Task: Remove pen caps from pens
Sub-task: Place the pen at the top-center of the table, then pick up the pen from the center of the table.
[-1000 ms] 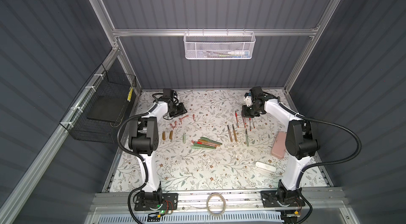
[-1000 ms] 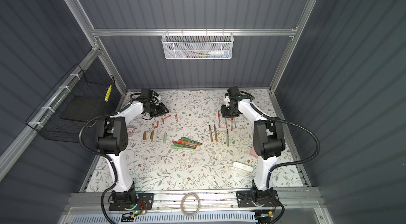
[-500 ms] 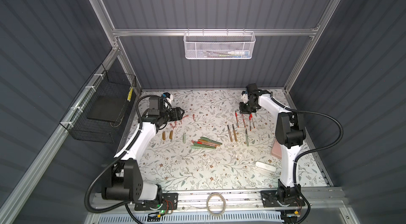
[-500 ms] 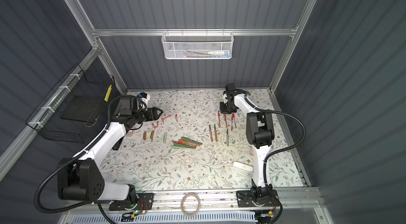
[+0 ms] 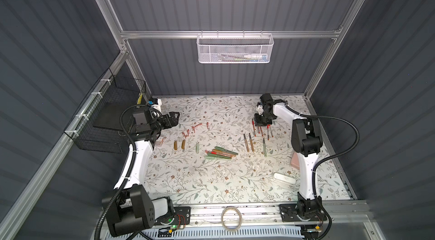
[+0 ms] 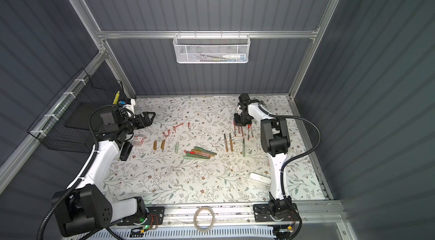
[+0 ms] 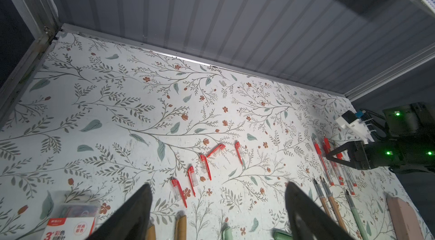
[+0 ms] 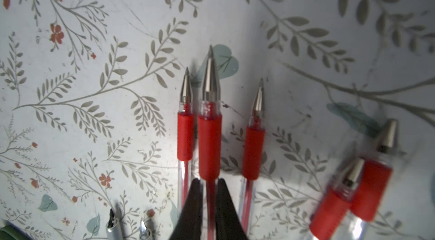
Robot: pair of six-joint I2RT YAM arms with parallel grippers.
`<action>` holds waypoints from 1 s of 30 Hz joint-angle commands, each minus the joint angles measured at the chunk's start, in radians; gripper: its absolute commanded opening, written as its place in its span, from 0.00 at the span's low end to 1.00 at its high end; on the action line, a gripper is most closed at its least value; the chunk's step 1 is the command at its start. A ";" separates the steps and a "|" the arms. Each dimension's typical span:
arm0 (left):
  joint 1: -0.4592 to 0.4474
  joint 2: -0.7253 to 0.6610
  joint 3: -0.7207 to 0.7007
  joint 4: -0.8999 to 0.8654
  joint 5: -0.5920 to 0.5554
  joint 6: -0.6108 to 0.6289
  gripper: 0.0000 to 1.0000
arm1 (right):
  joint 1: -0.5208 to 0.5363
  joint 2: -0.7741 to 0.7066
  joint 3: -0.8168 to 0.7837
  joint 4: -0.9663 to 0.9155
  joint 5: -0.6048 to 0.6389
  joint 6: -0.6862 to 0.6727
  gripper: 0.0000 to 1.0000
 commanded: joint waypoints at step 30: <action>0.064 -0.015 -0.038 0.049 0.059 -0.025 1.00 | 0.342 -0.363 -0.293 0.110 0.085 -0.089 0.34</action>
